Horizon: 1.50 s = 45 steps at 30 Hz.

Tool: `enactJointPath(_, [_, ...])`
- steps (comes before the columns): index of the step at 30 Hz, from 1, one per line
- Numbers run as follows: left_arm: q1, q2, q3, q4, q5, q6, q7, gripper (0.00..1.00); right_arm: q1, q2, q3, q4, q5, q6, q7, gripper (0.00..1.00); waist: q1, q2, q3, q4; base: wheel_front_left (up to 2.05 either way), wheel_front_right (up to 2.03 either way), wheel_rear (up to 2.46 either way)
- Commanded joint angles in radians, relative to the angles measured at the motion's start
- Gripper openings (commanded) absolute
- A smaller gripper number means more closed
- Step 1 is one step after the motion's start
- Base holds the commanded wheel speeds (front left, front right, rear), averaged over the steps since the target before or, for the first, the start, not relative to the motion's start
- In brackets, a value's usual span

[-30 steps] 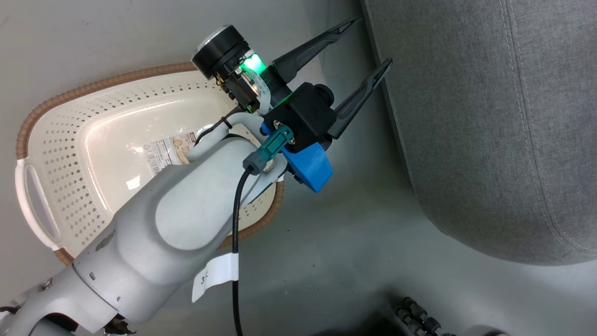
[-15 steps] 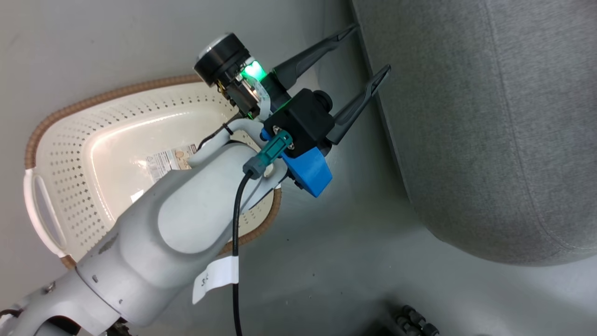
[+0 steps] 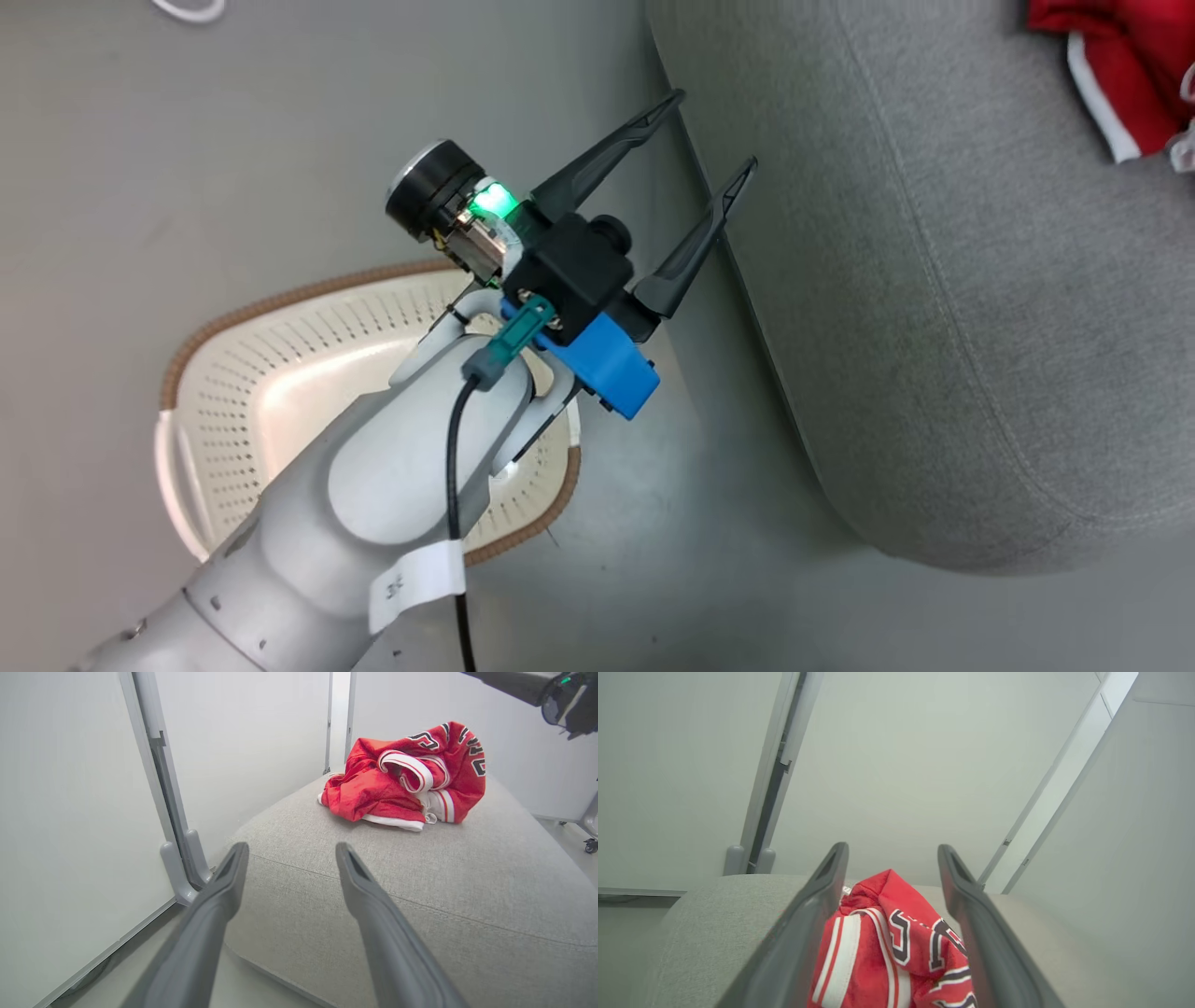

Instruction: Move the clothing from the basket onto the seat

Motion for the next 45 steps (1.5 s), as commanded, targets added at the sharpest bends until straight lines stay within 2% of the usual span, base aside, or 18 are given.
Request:
enactJointPath(1, [0.022,0.004,0.015,-0.010,0.004,0.006,-0.005,1.00,0.020,0.006,0.013,-0.008,-0.001,0.000,-0.001,1.00,0.0001,0.0000,-0.061,0.028,0.00,0.00,0.00])
enactJointPath(8, [0.139,0.011,0.155,-0.092,0.027,0.039,-0.005,1.00,0.057,0.029,0.178,-0.003,0.011,0.000,-0.001,1.00,0.0001,0.0000,-0.166,0.095,0.00,0.00,0.00])
enactJointPath(17, [0.313,-0.003,0.375,-0.159,0.071,0.057,-0.005,1.00,0.116,0.074,0.314,0.049,0.036,0.000,-0.001,1.00,0.0001,0.0000,-0.284,0.198,0.00,0.00,0.00])
enactJointPath(27, [0.512,-0.047,0.596,-0.188,0.128,0.039,-0.005,1.00,0.211,0.128,0.335,0.092,0.070,0.000,-0.001,1.00,0.0001,0.0000,-0.387,0.268,0.00,0.00,0.00])
enactJointPath(34, [0.622,-0.080,0.703,-0.198,0.160,0.010,-0.005,1.00,0.300,0.153,0.325,0.113,0.078,0.000,-0.001,1.00,0.0001,0.0000,-0.456,0.291,0.00,0.00,0.00])
enactJointPath(45, [0.752,-0.110,0.767,-0.203,0.185,-0.035,-0.005,1.00,0.428,0.186,0.321,0.139,0.091,0.000,-0.001,1.00,0.0001,0.0000,-0.552,0.305,0.00,0.00,0.00])
